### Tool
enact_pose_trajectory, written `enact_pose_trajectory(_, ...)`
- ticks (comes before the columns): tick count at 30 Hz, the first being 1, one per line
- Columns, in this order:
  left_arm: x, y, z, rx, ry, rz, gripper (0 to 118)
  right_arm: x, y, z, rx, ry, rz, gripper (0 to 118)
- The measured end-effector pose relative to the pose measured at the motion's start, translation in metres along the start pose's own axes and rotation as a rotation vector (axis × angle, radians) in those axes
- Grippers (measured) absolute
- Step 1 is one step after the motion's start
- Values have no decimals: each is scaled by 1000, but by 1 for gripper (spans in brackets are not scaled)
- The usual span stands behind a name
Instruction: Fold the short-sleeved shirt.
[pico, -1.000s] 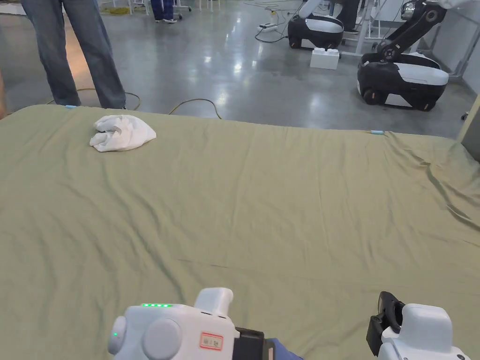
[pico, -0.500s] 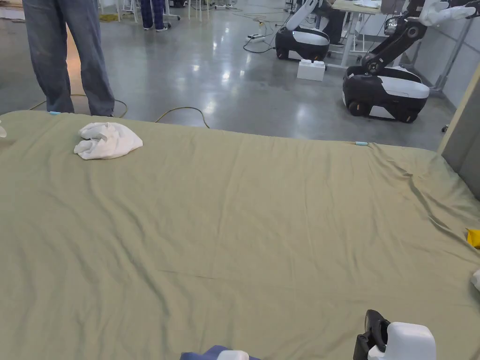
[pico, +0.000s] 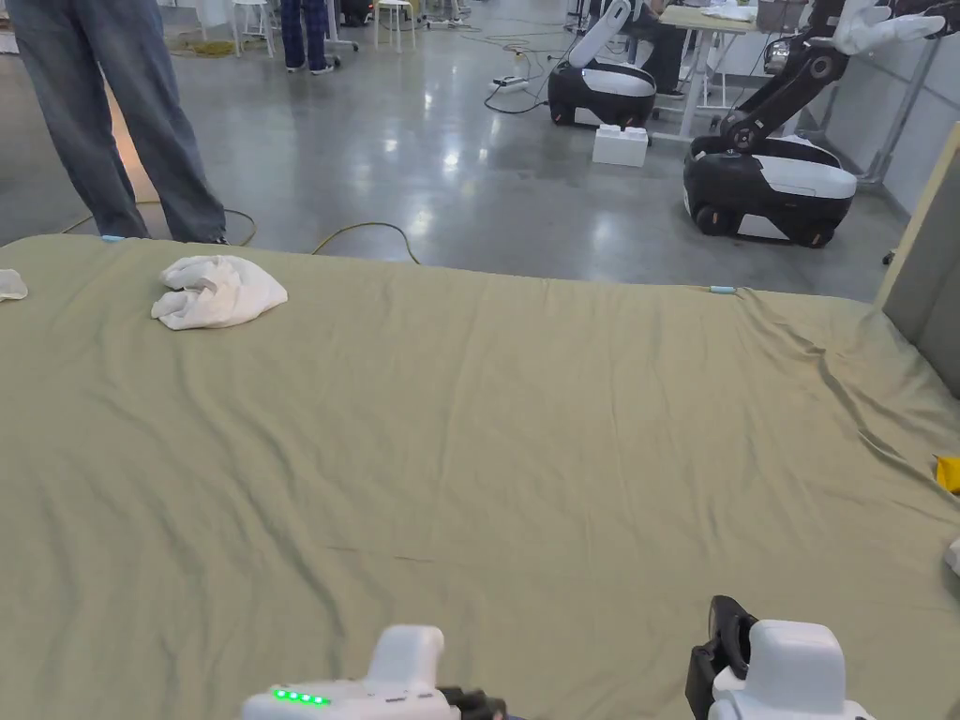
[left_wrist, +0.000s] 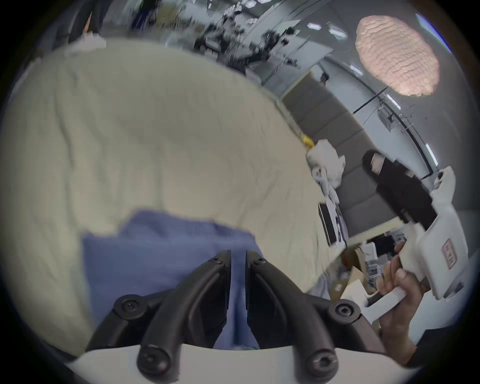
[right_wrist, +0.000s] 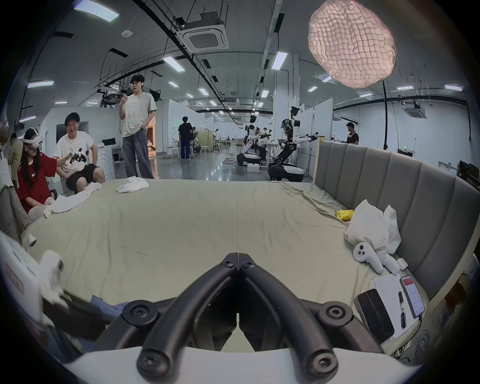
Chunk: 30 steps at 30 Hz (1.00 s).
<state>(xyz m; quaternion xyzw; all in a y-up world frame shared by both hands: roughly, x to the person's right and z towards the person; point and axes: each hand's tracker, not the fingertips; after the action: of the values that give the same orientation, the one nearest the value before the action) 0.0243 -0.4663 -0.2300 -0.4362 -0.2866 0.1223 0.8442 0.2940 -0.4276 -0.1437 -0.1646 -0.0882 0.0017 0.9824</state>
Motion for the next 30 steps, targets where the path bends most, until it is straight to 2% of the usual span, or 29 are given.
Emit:
enact_pose_trajectory(7,-1,33,66,448,377,-252,13,-16,18,-2,88,1,-14,0)
enact_pose_trajectory(10,-5,35,82,608,502,-300,13,-21,26,-1,128,-5,-24,0)
enact_pose_trajectory(13,-11,34,94,704,554,-293,13,-24,32,0,153,-1,-30,0)
enact_pose_trajectory(17,-22,29,104,680,531,-238,13,-25,38,6,137,19,-15,0)
enact_pose_trajectory(19,-29,23,106,631,509,-218,13,-28,31,13,80,31,9,0)
enact_pose_trajectory(21,-39,15,106,570,475,-179,13,-32,15,24,17,108,1,0)
enact_pose_trajectory(23,-49,5,104,510,455,-147,13,-44,-6,33,-60,150,38,0)
enact_pose_trajectory(25,-57,-6,100,442,452,-114,13,-56,-30,40,-125,237,75,0)
enact_pose_trajectory(27,-67,-17,93,379,412,-78,13,-72,-57,43,-181,270,115,0)
enact_pose_trajectory(30,-78,-32,84,280,377,-11,13,-86,-88,42,-247,305,114,0)
